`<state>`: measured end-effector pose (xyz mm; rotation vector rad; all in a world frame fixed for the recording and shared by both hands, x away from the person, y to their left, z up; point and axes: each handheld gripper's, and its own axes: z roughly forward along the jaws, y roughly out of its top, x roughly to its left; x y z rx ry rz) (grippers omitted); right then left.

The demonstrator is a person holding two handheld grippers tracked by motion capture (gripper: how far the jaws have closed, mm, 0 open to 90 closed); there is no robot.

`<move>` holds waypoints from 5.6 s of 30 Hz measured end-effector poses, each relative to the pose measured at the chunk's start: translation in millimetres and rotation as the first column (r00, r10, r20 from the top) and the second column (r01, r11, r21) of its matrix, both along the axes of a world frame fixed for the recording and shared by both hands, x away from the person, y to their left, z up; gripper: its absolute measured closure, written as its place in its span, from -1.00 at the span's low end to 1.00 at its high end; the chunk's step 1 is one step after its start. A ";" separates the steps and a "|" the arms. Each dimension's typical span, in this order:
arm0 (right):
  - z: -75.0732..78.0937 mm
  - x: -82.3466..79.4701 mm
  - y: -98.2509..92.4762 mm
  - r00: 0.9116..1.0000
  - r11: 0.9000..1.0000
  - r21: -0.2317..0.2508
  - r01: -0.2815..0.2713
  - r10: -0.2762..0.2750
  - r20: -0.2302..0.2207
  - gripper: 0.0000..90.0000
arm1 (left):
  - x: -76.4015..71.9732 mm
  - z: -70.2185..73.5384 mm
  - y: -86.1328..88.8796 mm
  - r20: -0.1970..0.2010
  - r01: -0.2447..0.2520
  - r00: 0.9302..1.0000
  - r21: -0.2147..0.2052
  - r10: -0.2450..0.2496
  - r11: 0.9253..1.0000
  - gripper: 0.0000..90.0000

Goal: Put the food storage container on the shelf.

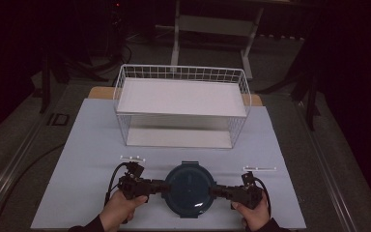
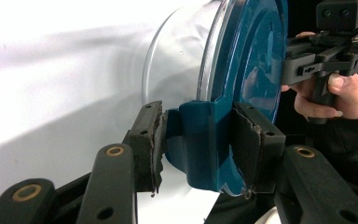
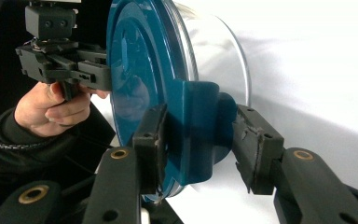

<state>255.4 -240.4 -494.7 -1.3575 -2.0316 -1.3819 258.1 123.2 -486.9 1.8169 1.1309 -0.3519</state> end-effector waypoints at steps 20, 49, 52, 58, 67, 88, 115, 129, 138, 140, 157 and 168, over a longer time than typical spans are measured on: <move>42.1 47.0 11.5 0.983 1.000 0.003 -0.011 0.010 0.182 0.26 | 35.2 40.5 9.7 0.200 -0.024 0.980 0.021 0.019 1.000 0.23; 10.3 113.5 26.9 0.969 0.998 -0.036 0.047 -0.036 0.246 0.25 | 98.2 -1.7 17.9 0.332 -0.093 0.939 0.000 0.088 0.996 0.21; 6.8 119.2 27.8 0.967 0.997 -0.046 0.057 -0.044 0.251 0.25 | 104.2 -6.5 17.7 0.334 -0.097 0.938 0.002 0.090 0.995 0.21; 0.5 126.9 28.7 0.968 0.996 -0.039 0.079 -0.067 0.241 0.24 | 113.6 -11.4 16.5 0.325 -0.109 0.940 0.001 0.103 0.994 0.20; -6.1 135.7 28.7 0.969 0.994 -0.043 0.099 -0.086 0.232 0.24 | 127.9 -20.2 18.3 0.274 -0.102 0.956 -0.024 0.105 0.995 0.20; -4.0 144.1 36.4 0.922 0.962 -0.100 0.252 -0.208 0.327 0.06 | 135.4 -23.7 8.2 0.402 -0.212 0.895 0.001 0.194 0.977 -0.04; 14.6 113.3 45.2 0.900 0.964 -0.133 0.228 -0.157 0.406 -0.16 | 95.1 -4.9 13.3 0.436 -0.066 0.898 0.000 0.059 0.998 -0.96; 29.4 70.5 53.4 0.905 0.981 -0.123 0.149 -0.085 0.418 0.19 | 49.4 15.7 24.8 0.487 -0.005 0.874 -0.001 0.005 1.000 -0.96; 21.8 59.8 68.8 0.912 0.982 -0.166 0.095 -0.020 0.410 0.70 | 28.2 11.7 28.1 0.494 0.035 0.868 0.037 -0.049 0.999 -0.96; 19.7 59.2 72.8 0.913 0.980 -0.179 0.086 -0.006 0.408 0.80 | 23.4 8.8 29.7 0.503 0.034 0.863 0.054 -0.057 0.998 -0.96; 4.3 62.2 90.4 0.929 0.973 -0.227 0.030 0.057 0.365 1.00 | -19.1 -10.0 42.1 0.507 0.054 0.853 0.144 -0.121 0.988 -0.96; -3.5 71.3 92.8 0.933 0.969 -0.243 0.036 0.055 0.357 1.00 | -37.2 -17.8 56.0 0.528 0.003 0.845 0.146 -0.080 0.989 -0.96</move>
